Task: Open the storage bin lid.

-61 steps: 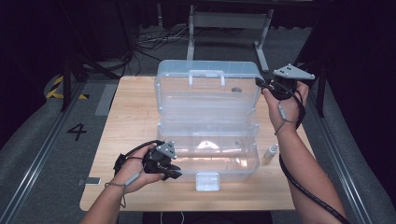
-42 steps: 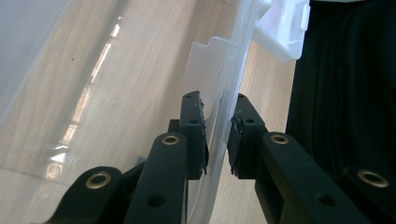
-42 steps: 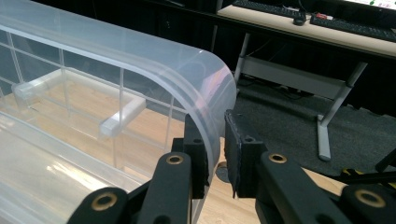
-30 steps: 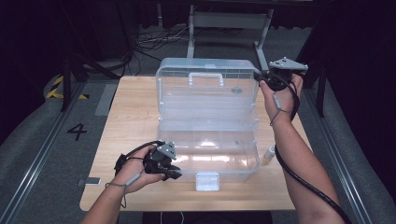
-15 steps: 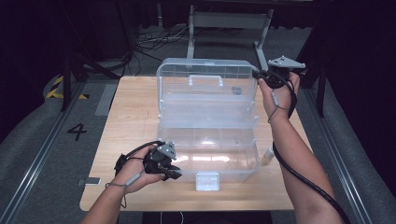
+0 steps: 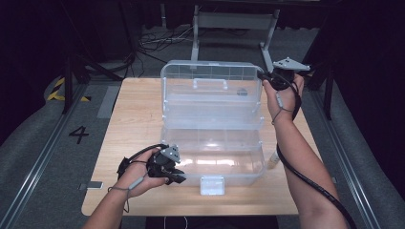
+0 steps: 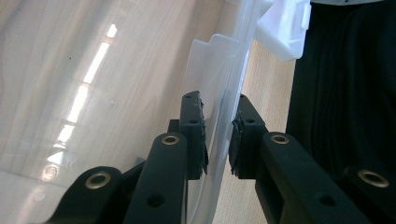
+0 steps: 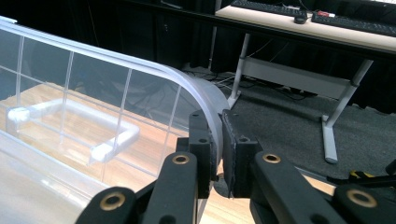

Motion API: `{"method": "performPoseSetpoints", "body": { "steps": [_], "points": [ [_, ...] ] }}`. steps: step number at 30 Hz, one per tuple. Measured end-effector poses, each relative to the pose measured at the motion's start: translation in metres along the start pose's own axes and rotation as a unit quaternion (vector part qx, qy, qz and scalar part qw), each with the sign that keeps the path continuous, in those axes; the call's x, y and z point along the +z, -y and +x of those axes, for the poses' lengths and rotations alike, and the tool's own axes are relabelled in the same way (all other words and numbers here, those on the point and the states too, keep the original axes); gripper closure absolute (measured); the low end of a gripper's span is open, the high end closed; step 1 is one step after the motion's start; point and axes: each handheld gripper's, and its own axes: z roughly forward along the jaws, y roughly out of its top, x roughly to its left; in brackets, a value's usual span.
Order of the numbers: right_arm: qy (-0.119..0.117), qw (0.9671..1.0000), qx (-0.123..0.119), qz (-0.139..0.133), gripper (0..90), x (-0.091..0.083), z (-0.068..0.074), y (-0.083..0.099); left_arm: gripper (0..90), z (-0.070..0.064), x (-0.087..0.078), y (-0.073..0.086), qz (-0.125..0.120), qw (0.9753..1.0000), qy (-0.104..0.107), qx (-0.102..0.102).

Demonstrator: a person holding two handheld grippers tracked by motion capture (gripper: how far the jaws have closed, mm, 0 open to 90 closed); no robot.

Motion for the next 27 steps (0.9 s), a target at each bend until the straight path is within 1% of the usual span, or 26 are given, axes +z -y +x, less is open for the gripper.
{"method": "performPoseSetpoints", "body": {
  "steps": [13, 15, 22, 27],
  "points": [
    [0.004, 0.9999, -0.002, -0.013, 84.8, 0.011, -0.002, 0.006, 78.4, 0.0, 0.0, 0.0, 0.001, 1.0, -0.003, 0.0],
    [0.004, 0.9999, -0.005, -0.014, 84.9, 0.014, -0.003, 0.007, 78.4, 0.0, 0.0, 0.0, 0.001, 1.0, -0.003, 0.0],
    [0.001, 0.9999, -0.006, -0.016, 84.7, 0.02, -0.005, 0.009, 78.1, 0.0, 0.0, 0.002, -0.004, 1.0, -0.001, -0.004],
    [-0.003, 0.9998, -0.004, -0.017, 84.5, 0.025, -0.007, 0.012, 77.8, -0.001, 0.001, 0.003, -0.008, 0.9999, -0.006, -0.01]
  ]
}}
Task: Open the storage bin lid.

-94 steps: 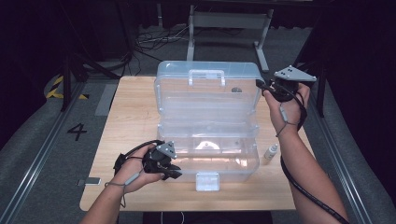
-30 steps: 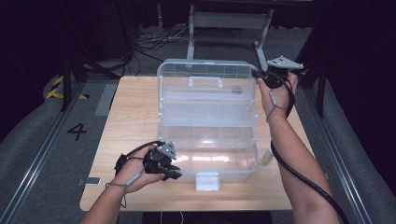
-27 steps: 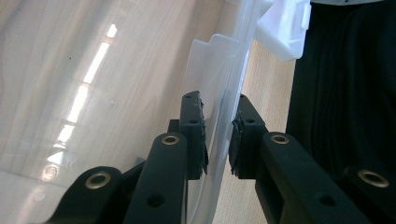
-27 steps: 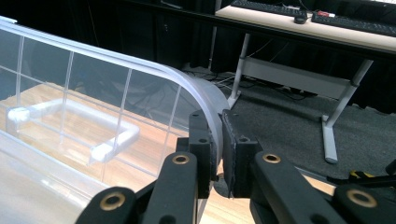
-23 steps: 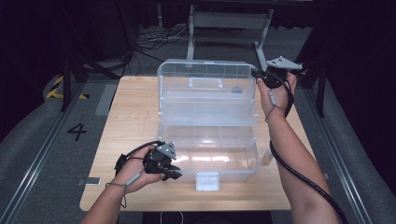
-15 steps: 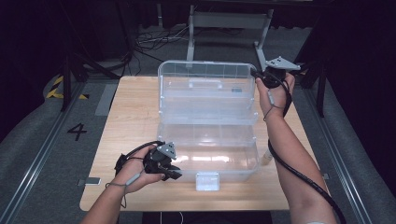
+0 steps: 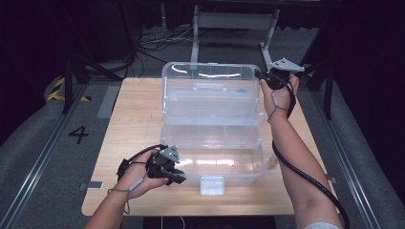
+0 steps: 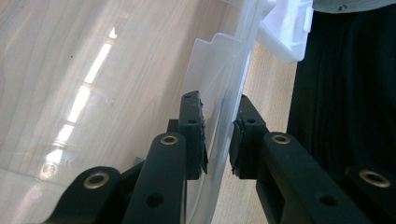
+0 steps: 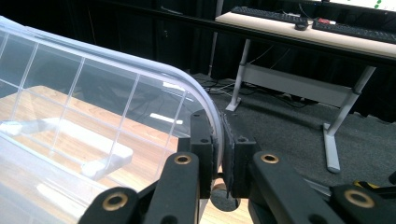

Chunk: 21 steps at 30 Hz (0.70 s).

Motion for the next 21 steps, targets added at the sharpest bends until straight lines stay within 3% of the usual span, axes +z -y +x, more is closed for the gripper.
{"method": "performPoseSetpoints", "body": {
  "steps": [21],
  "points": [
    [-0.023, 0.9995, 0.02, -0.006, 83.0, 0.025, -0.012, 0.018, 76.1, -0.003, 0.001, 0.003, -0.009, 0.9997, -0.011, -0.018]
  ]
}}
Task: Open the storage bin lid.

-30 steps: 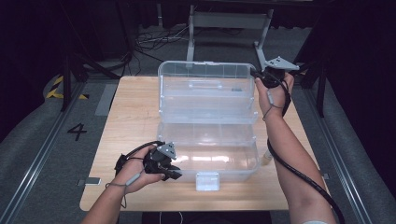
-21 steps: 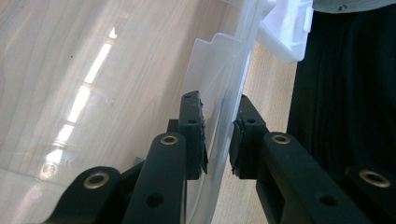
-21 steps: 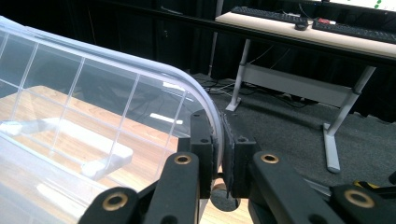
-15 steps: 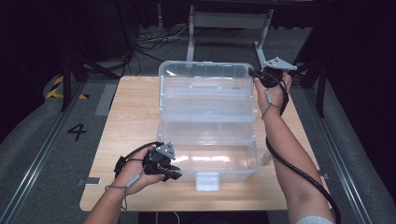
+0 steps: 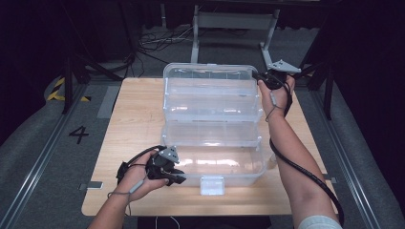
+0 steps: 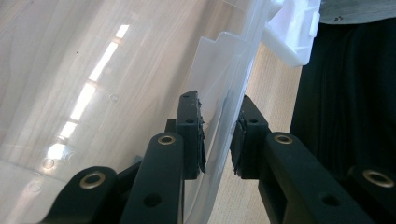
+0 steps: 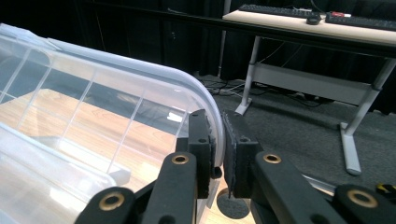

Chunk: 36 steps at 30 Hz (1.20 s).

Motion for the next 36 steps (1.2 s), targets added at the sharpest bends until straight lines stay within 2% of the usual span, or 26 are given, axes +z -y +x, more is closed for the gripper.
{"method": "performPoseSetpoints", "body": {
  "steps": [6, 15, 21, 25, 30, 36],
  "points": [
    [-0.005, 0.9999, 0.012, -0.001, 82.5, 0.008, -0.003, 0.007, 76.0, 0.0, 0.0, 0.0, 0.0, 1.0, -0.001, 0.0],
    [-0.008, 0.9998, 0.017, -0.003, 82.3, 0.013, -0.005, 0.012, 76.0, 0.0, 0.0, -0.001, 0.003, 1.0, -0.001, -0.001],
    [0.001, 0.9998, 0.02, -0.004, 82.6, 0.017, -0.004, 0.017, 76.2, 0.0, 0.0, -0.001, 0.004, 1.0, -0.001, -0.001],
    [0.014, 0.9998, 0.012, 0.002, 82.7, 0.02, -0.002, 0.018, 76.3, 0.0, 0.0, -0.001, 0.006, 1.0, 0.0, 0.0],
    [0.017, 0.9998, 0.011, 0.002, 82.8, 0.023, -0.002, 0.021, 76.4, 0.001, 0.0, -0.001, 0.007, 1.0, 0.0, 0.001],
    [0.023, 0.9994, 0.025, 0.009, 83.4, 0.03, -0.003, 0.028, 76.3, 0.001, 0.0, -0.001, 0.007, 1.0, 0.0, 0.001]
  ]
}}
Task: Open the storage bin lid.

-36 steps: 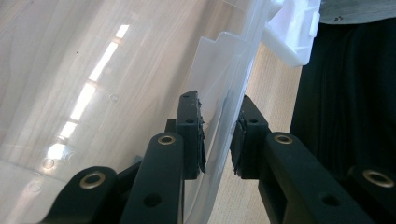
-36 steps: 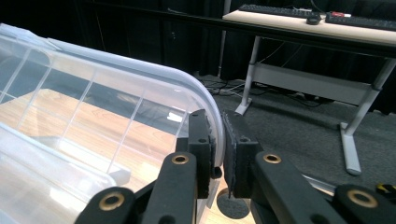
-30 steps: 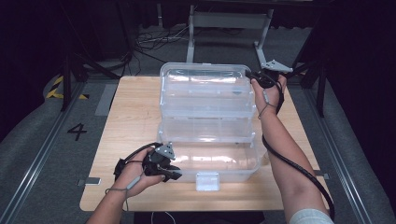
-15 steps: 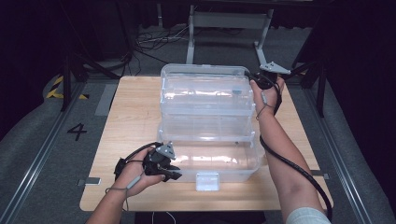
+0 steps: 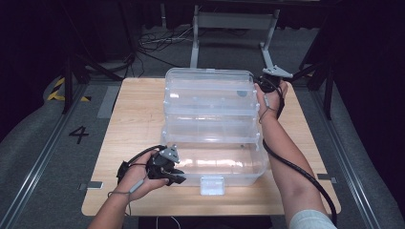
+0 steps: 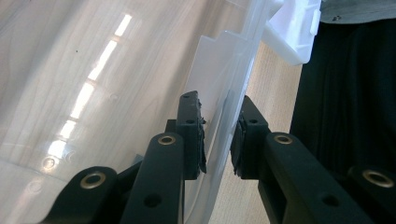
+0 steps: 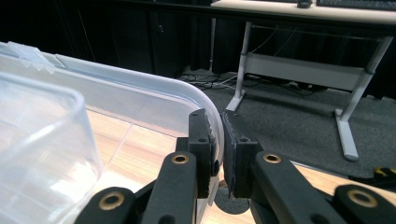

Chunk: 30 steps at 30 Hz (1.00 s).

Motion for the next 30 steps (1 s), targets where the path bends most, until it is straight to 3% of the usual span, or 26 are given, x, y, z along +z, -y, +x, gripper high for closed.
{"method": "performPoseSetpoints", "body": {
  "steps": [30],
  "points": [
    [-0.014, 0.9995, 0.008, 0.028, 82.7, 0.017, -0.007, 0.021, 76.2, 0.0, 0.0, 0.0, 0.0, 1.0, 0.002, -0.002]
  ]
}}
